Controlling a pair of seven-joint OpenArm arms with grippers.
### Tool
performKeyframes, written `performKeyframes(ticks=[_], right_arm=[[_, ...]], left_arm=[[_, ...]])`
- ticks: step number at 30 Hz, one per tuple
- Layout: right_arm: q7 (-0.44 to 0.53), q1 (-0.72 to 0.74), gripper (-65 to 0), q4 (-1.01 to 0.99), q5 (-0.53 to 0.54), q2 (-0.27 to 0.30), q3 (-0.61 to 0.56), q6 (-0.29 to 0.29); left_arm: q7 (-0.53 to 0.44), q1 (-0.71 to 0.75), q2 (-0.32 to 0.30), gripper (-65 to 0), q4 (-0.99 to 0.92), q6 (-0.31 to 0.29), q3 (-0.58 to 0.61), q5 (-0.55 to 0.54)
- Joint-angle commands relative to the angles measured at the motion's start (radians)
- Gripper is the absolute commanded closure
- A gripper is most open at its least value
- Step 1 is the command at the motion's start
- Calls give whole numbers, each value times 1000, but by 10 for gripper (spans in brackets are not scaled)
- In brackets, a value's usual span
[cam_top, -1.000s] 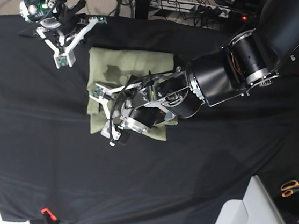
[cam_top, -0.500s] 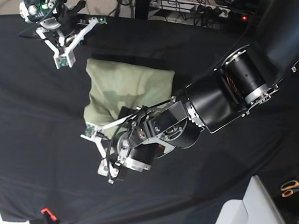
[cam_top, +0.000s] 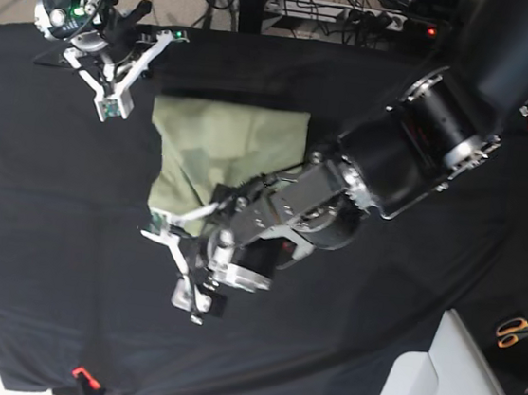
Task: Fold the T-shirt properly
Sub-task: 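Grasp the shirt's collar end with the left gripper and tuck it under, then smooth the collar edge of the folded shirt with the left gripper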
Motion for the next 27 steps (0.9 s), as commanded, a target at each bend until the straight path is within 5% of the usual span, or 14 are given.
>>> performKeyframes(ticks=[1,7,27], right_arm=[[11,2,0,15,3,6,1,3],[11,2,0,15,3,6,1,3],[11,28,0,21,5,6,4,3]], left_arm=[[14,-28,-1,-574,37,9,-6,9],[135,3,-50,-573,146,9,-6,9],[141,177,-83,-564,362,9,-85,6]])
